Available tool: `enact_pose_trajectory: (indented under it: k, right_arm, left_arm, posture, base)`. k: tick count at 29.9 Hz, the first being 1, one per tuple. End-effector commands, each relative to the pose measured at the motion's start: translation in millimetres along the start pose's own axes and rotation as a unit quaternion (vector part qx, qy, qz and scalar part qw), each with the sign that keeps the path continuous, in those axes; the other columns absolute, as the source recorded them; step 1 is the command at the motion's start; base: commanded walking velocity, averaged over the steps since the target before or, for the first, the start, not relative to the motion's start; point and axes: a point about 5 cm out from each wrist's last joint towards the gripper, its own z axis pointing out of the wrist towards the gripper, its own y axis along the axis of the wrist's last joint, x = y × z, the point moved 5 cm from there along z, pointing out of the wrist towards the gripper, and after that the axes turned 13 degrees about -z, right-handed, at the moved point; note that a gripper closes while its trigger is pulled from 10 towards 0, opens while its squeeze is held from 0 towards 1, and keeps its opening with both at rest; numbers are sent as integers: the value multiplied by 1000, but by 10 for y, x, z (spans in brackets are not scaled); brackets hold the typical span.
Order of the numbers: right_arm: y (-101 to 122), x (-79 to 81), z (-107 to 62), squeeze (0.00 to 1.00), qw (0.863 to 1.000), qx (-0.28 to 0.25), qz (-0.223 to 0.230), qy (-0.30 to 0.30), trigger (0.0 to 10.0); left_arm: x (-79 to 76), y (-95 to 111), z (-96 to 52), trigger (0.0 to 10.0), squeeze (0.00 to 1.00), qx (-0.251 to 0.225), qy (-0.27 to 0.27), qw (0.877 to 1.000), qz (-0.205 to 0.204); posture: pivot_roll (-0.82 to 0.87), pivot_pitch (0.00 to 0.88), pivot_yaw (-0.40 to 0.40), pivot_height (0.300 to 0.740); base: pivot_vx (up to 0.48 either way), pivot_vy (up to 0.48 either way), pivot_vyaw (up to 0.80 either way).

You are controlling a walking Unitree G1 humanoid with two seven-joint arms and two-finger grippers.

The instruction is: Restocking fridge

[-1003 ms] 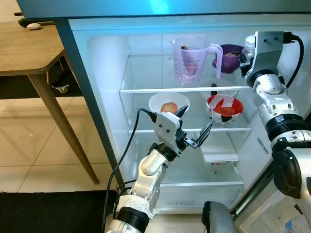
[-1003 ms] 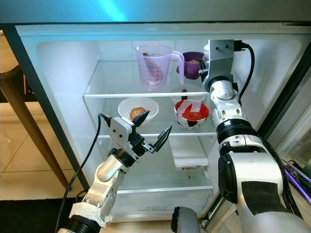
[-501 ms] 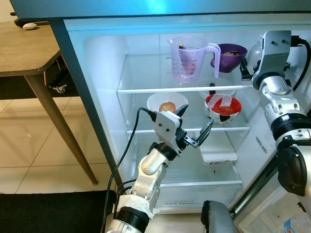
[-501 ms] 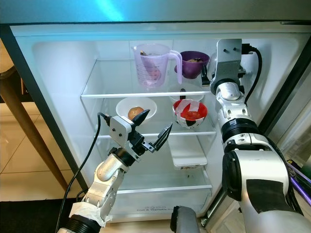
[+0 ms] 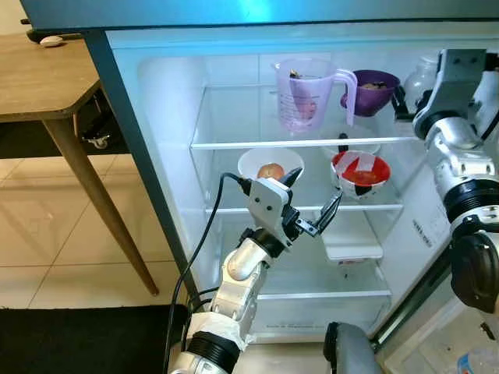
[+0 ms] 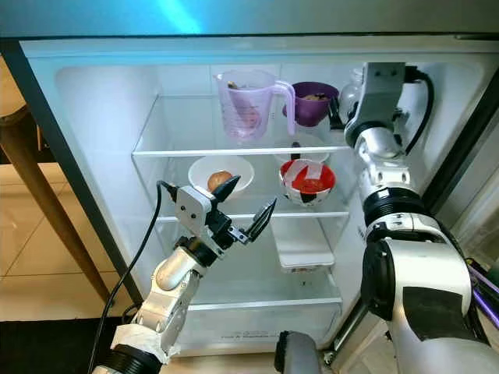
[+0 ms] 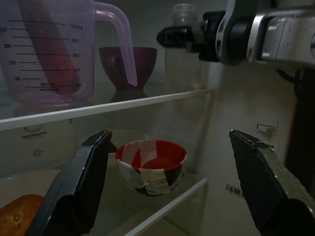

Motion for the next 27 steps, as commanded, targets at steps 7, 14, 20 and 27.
enact_pose_trajectory:
  k: [7, 14, 20, 27]
  right_arm:
    - [86, -191, -42, 0, 999, -23, 36, -4, 10000]
    - [-8, -282, -183, 0, 998, -32, 50, 20, 10000]
    - [-153, -413, -332, 0, 999, -18, 38, 13, 10000]
    - [-241, -497, -437, 0, 1000, -2, 27, 3, 10000]
  left_arm:
    - [-76, -18, 15, 10000, 0, -3, -7, 1000, -13]
    - [-73, -11, 22, 10000, 0, -5, -7, 1000, -11]
    - [-76, -10, 21, 10000, 0, -5, -8, 1000, -11]
    - [-73, -4, 19, 10000, 0, -5, -10, 1000, -11]
  posture:
    - [-41, 0, -6, 385]
    - [-40, 0, -10, 385]
    - [-43, 0, -8, 385]
    - [-48, 0, -1, 385]
  base:
    - [0, 0, 0]
    - [0, 0, 0]
    - [0, 0, 0]
    - [0, 0, 0]
